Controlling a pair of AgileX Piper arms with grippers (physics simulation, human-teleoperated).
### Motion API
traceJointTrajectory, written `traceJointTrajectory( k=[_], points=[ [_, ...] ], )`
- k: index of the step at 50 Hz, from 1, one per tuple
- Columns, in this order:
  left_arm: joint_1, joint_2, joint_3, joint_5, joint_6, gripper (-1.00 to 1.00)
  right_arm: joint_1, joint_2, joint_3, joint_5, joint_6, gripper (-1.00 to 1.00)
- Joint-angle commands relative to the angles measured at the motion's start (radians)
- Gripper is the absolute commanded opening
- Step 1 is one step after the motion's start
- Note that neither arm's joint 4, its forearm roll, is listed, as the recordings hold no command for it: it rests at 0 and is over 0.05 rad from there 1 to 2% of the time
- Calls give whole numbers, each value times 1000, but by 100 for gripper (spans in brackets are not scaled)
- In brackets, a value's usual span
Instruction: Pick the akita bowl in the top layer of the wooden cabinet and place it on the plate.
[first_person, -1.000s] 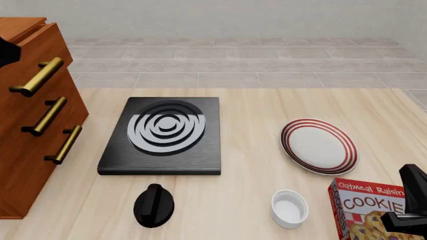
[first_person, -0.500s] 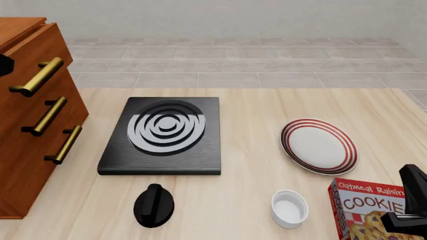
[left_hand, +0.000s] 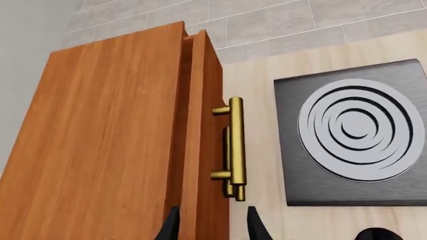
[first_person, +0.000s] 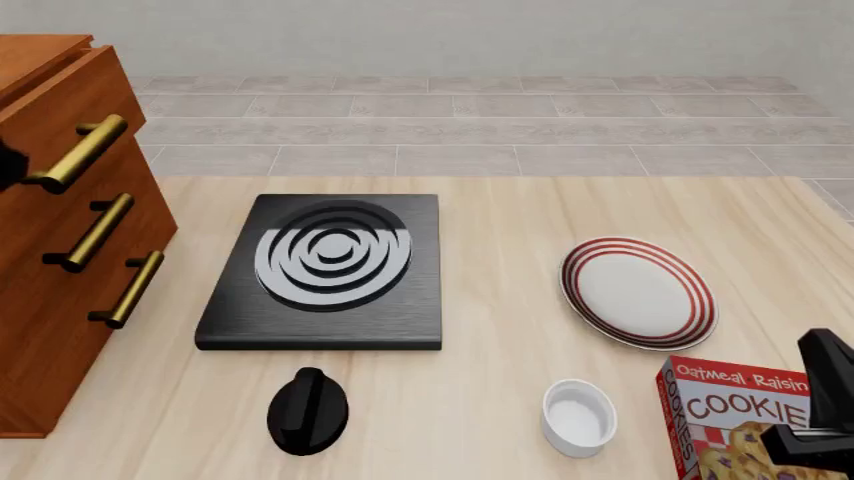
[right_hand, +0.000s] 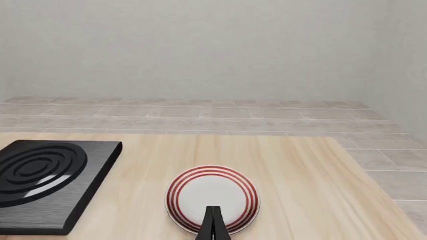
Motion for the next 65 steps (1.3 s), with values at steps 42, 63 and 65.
traceJointTrajectory(
  k=[42, 63, 65],
  points=[
    [60, -37, 186, -96, 8, 100, 1, 34, 0, -31, -8, -100],
    [-30, -48, 187, -74, -42, 100, 0, 7, 0, -5, -6, -100],
    [-43, -48, 181, -70, -48, 100, 0, 4, -1, -2, -5, -100]
  ],
)
